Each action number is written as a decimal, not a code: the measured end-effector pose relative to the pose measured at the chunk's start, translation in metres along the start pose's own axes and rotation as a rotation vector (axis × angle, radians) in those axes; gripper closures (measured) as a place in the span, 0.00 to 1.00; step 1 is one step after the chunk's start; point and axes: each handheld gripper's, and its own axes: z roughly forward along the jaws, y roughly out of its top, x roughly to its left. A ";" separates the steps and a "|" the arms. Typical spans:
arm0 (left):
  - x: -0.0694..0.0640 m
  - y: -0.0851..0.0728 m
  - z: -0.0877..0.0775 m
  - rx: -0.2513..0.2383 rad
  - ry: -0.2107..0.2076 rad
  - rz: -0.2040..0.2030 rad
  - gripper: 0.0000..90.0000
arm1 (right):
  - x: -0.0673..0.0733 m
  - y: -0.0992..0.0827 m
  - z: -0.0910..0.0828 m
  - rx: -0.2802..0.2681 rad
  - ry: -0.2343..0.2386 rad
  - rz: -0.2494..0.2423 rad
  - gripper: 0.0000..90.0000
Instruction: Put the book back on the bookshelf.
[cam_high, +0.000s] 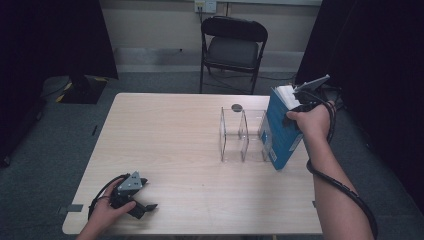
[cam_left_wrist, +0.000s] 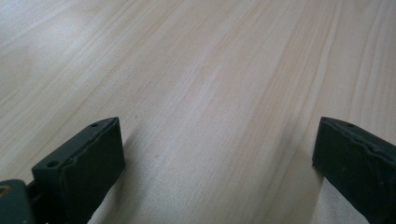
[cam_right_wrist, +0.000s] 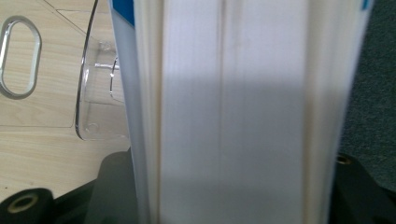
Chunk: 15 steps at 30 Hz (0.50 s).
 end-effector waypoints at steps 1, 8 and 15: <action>0.000 0.000 0.000 0.000 0.000 0.000 0.02 | -0.001 -0.001 -0.001 -0.004 -0.005 -0.002 0.50; 0.000 0.000 0.000 0.000 0.000 -0.002 0.02 | -0.003 -0.006 -0.010 -0.017 0.012 -0.020 0.41; -0.001 -0.001 0.000 -0.001 0.002 -0.003 0.02 | -0.002 -0.014 -0.016 -0.032 0.036 -0.036 0.35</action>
